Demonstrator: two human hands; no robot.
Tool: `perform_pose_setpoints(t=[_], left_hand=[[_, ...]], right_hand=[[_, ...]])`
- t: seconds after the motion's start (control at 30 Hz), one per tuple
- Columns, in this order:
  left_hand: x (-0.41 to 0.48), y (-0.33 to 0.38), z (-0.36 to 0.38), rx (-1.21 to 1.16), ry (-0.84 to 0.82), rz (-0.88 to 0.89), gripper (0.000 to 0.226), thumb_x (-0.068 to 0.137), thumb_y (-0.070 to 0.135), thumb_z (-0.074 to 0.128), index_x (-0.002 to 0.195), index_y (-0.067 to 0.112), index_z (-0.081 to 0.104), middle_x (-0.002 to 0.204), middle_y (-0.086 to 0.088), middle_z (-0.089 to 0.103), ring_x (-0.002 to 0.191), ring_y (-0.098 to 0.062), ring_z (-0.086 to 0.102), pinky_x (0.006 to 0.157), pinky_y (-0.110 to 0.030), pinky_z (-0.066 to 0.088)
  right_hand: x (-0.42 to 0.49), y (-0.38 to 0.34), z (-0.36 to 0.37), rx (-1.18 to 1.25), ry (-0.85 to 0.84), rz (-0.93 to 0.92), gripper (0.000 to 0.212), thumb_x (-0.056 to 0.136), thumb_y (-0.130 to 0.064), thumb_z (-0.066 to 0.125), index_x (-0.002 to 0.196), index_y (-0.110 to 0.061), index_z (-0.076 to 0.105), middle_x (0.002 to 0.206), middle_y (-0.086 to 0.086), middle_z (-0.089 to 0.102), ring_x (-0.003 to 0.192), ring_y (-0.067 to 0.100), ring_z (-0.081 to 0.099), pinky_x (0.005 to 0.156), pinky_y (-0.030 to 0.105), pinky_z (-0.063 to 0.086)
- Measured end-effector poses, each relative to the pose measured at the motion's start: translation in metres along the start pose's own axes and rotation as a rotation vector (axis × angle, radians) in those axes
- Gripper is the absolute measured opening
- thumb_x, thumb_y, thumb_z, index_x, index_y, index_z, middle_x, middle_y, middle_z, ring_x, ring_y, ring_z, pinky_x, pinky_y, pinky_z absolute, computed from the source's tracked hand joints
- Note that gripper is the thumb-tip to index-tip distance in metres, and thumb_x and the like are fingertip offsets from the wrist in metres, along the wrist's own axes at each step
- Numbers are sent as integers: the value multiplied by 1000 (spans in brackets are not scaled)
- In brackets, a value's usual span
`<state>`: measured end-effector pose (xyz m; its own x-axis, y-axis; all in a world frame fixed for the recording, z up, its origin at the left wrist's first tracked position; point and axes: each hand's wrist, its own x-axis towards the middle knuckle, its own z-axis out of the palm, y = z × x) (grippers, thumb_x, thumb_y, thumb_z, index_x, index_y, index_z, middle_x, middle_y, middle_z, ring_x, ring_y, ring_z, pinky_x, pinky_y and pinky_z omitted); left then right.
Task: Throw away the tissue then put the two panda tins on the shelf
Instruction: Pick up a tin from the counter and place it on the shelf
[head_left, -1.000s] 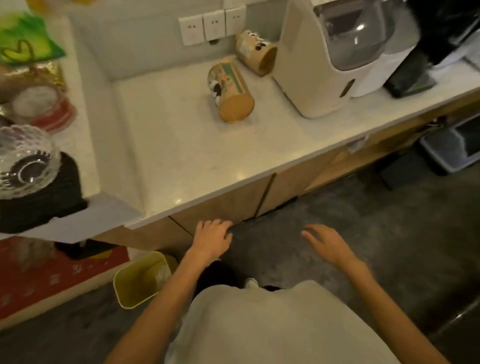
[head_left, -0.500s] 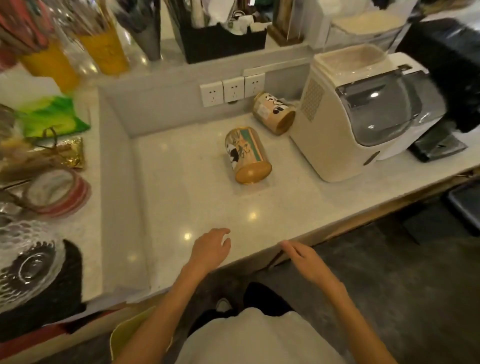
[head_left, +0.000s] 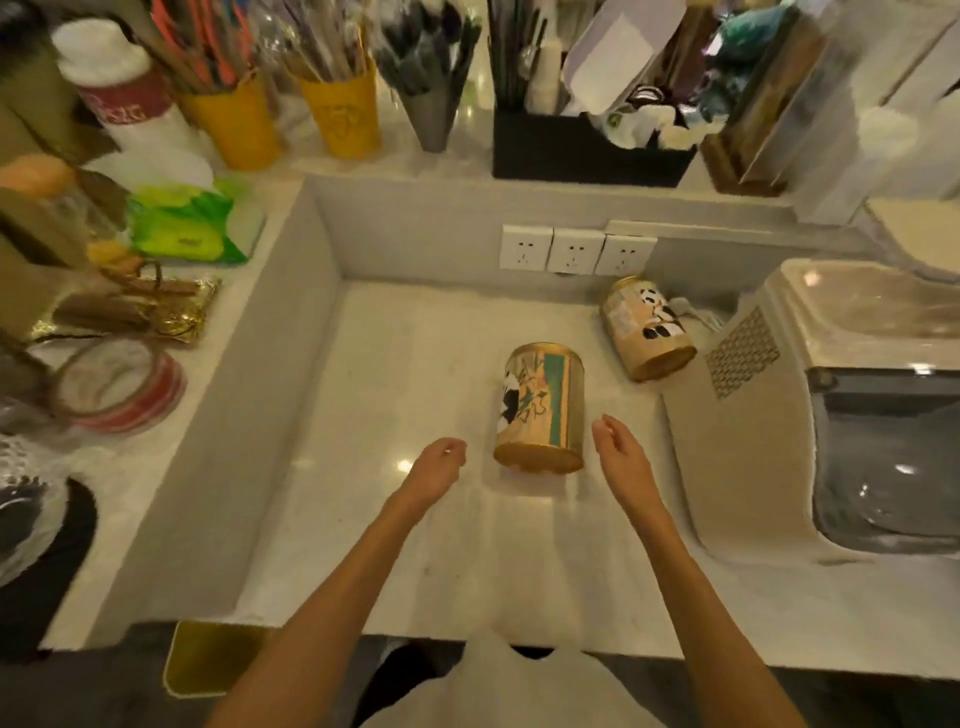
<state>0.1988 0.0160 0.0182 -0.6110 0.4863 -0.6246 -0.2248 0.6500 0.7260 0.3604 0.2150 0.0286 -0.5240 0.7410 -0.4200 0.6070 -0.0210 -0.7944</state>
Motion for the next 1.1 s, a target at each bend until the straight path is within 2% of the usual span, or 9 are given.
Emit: perform_pose_setpoints(t=[0.1, 0.27, 0.37, 0.47, 0.63, 0.73, 0.83, 0.93, 1.1], left_hand=[[16, 24, 19, -235, -47, -173, 41, 98, 44, 46, 127, 16, 52, 113, -3, 60, 96, -21, 59, 72, -30, 46], [30, 41, 49, -407, -160, -154, 30, 93, 59, 48, 103, 33, 59, 97, 10, 62, 89, -9, 57, 75, -27, 44], [24, 36, 51, -457, -75, -157, 63, 76, 65, 65, 123, 28, 48, 113, 1, 63, 97, -15, 61, 87, -35, 51], [-7, 13, 43, -574, -23, -145, 94, 56, 67, 78, 130, 25, 37, 119, -9, 61, 101, -22, 64, 94, -44, 52], [-99, -69, 48, -934, -90, -124, 91, 66, 56, 81, 140, 37, 31, 141, -5, 53, 126, -28, 55, 102, -53, 49], [-167, -116, 60, -1103, 108, -112, 86, 69, 47, 82, 140, 36, 34, 134, -3, 61, 119, -27, 63, 90, -45, 57], [-240, -155, 70, -1206, 382, -105, 80, 71, 42, 81, 137, 39, 35, 128, -3, 65, 110, -22, 68, 80, -33, 59], [-313, -193, 82, -1252, 655, -68, 78, 76, 37, 80, 137, 43, 32, 130, 2, 62, 113, -19, 67, 84, -33, 59], [-437, -250, 120, -1403, 1097, -54, 86, 64, 46, 87, 131, 48, 33, 123, 2, 67, 109, -20, 69, 81, -33, 60]], right_hand=[[31, -12, 0, 199, -260, 188, 86, 90, -67, 46, 156, -18, 20, 159, 10, 35, 139, 32, 43, 111, 53, 41], [57, -13, 17, 344, -443, 202, 114, 63, -75, 67, 154, -32, 15, 148, 1, 49, 122, 23, 59, 93, 44, 55], [62, -4, 22, 358, -489, 221, 103, 65, -67, 76, 150, -31, 28, 136, 0, 62, 114, 21, 67, 100, 49, 53], [51, 2, 20, 392, -733, 268, 78, 79, -57, 72, 145, -29, 41, 133, 3, 67, 119, 26, 66, 103, 56, 50], [-5, 5, 44, 287, -1090, 336, 80, 77, -54, 74, 145, -28, 40, 138, 9, 62, 125, 31, 61, 98, 54, 52], [-50, 13, 82, 184, -1334, 393, 83, 79, -47, 76, 149, -28, 36, 146, 14, 53, 133, 36, 52, 110, 60, 40], [-107, 24, 129, 83, -1526, 525, 62, 94, -36, 63, 150, -28, 36, 153, 18, 44, 140, 40, 42, 114, 60, 32], [-183, 31, 181, -137, -1652, 526, 60, 98, -54, 47, 151, -25, 37, 153, 17, 43, 142, 37, 40, 118, 61, 26], [-347, 46, 240, -470, -1763, 252, 65, 85, -77, 41, 130, -36, 62, 132, 7, 67, 121, 28, 64, 99, 50, 53]])
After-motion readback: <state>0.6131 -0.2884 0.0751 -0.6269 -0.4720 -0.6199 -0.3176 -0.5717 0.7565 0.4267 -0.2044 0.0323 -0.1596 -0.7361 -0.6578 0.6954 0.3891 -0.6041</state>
